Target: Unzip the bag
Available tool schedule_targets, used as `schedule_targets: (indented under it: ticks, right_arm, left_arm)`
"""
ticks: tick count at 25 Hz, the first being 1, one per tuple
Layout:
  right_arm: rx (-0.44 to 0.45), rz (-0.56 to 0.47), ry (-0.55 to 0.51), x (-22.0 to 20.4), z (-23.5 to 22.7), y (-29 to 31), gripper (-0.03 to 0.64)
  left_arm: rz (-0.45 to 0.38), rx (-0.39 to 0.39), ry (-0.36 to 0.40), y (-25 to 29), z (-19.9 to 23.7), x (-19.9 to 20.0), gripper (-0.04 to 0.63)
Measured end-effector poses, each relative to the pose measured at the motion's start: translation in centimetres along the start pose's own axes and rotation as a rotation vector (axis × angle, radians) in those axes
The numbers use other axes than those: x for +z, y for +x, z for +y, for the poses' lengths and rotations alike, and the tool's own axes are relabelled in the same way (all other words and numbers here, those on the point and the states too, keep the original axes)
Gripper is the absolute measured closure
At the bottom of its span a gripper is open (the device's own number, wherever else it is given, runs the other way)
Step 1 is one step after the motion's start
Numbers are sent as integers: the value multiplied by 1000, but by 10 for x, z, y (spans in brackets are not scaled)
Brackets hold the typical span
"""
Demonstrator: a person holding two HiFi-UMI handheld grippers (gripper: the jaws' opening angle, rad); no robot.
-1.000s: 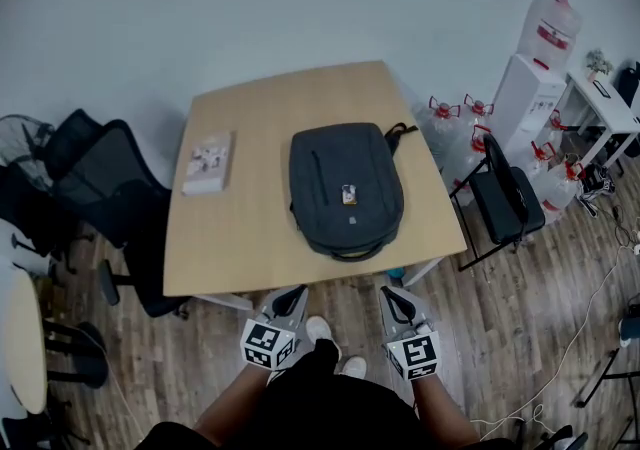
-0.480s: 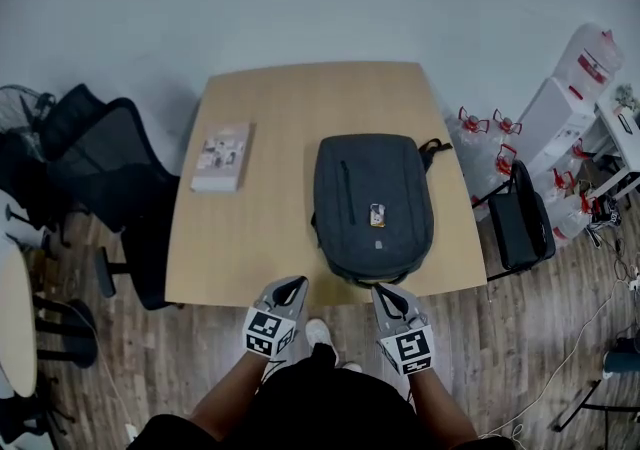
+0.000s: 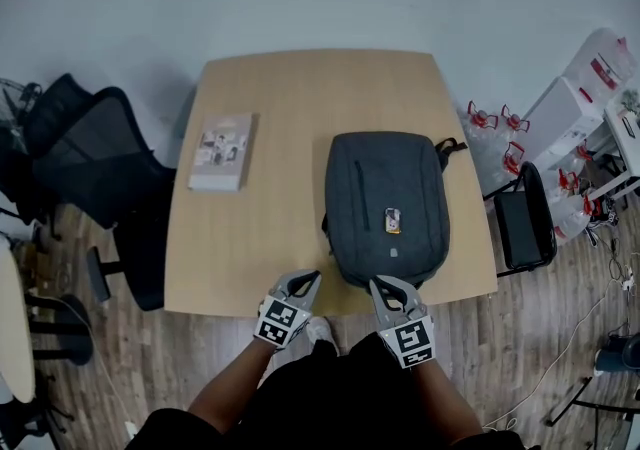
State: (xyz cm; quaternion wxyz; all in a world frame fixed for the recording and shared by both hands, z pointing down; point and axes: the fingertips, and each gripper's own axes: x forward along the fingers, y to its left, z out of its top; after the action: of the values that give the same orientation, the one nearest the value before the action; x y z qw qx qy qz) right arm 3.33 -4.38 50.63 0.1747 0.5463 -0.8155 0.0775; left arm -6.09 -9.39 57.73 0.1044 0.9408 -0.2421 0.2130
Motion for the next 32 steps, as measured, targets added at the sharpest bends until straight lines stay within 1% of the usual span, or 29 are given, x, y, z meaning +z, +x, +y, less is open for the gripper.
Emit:
schedule_targets:
  ticks: [2,4,5,7,10,13,19,24,27,28,29,30,32]
  right_arm:
    - [5,18,-8,-1,1,4,614]
    - [14,38,-16,-6,1,6,614]
    - [17,46,-18,-9,0,7,614]
    - [22,58,-15,-14,-3,9,614]
    - [41,75,-10,-20,-6,12,614]
    - [65,80,-11,-21,-8,17,614]
    - [117,89,-16,-23,-10,26,614]
    - [161,85,-15,-23,-9,36,614]
    - [182,79,-4,-25,-8,39,614]
    - [188,78,-2,-26,-8,40,614]
    - [195,79,0,-26,-8,41,614]
    - [200,80,1,-27,-9,42,614]
    - [208,82,2,-27,-10,43,614]
  left_arm:
    - [13,4,11,7,4,-6,575]
    - [26,13,17,13,6,-10,549]
    - [35,16,27,17,6,-12,548]
    - [66,26,75,28,7,-16,532]
    - [134,66,165,42,13,-21,499]
    - [185,87,208,57,18,-25,491]
    - [246,84,211,75,20,-34,482]
    - [281,97,208,84,24,-37,479]
    - [291,96,215,85,24,-38,488]
    - [290,101,216,83,24,-37,498]
    - [286,109,214,82,25,-36,546]
    - [283,114,210,80,25,-36,569]
    - [280,115,206,79,26,-35,569]
